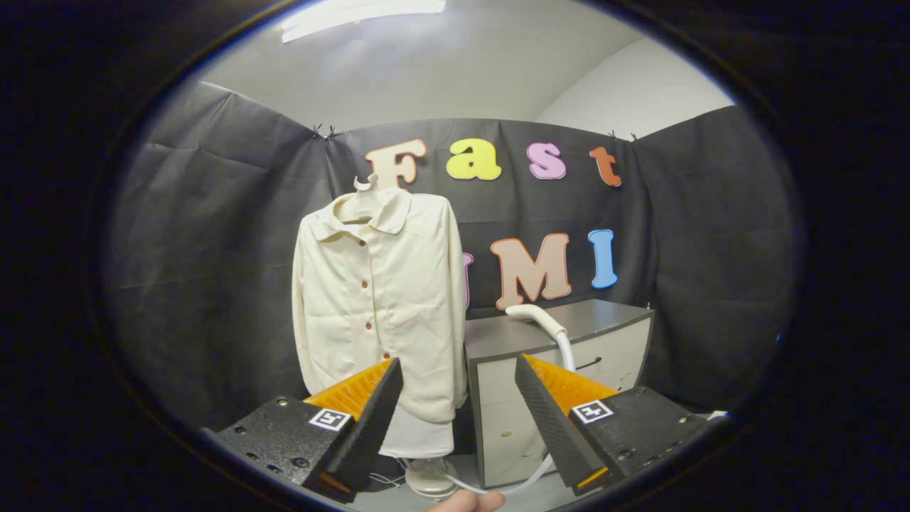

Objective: Iron the clothes twice with a garment steamer, once on the left side and once on the right side.

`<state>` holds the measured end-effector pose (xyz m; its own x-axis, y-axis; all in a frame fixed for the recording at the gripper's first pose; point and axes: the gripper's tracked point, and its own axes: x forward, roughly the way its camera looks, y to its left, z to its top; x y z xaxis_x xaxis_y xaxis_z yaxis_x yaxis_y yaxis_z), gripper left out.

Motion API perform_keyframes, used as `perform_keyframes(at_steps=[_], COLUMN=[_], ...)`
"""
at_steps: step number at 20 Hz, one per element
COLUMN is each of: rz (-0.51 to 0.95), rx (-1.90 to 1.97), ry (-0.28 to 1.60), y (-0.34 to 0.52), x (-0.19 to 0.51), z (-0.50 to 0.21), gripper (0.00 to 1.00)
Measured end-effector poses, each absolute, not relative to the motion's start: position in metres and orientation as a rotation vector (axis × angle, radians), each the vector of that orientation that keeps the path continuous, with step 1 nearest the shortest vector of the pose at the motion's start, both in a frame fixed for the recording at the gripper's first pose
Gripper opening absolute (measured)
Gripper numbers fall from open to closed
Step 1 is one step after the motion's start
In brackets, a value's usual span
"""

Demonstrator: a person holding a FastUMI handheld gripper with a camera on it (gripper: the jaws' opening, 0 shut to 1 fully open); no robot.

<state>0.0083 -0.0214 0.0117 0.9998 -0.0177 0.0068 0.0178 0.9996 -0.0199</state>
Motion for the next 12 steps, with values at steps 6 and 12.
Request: perform_keyframes(at_steps=[6, 12], rz=[-0.031, -0.041], rx=[-0.045, -0.077], ry=[0.018, 0.046], y=[-0.03, -0.055], x=[0.022, 0.069], z=[0.011, 0.014], gripper=[0.97, 0.97])
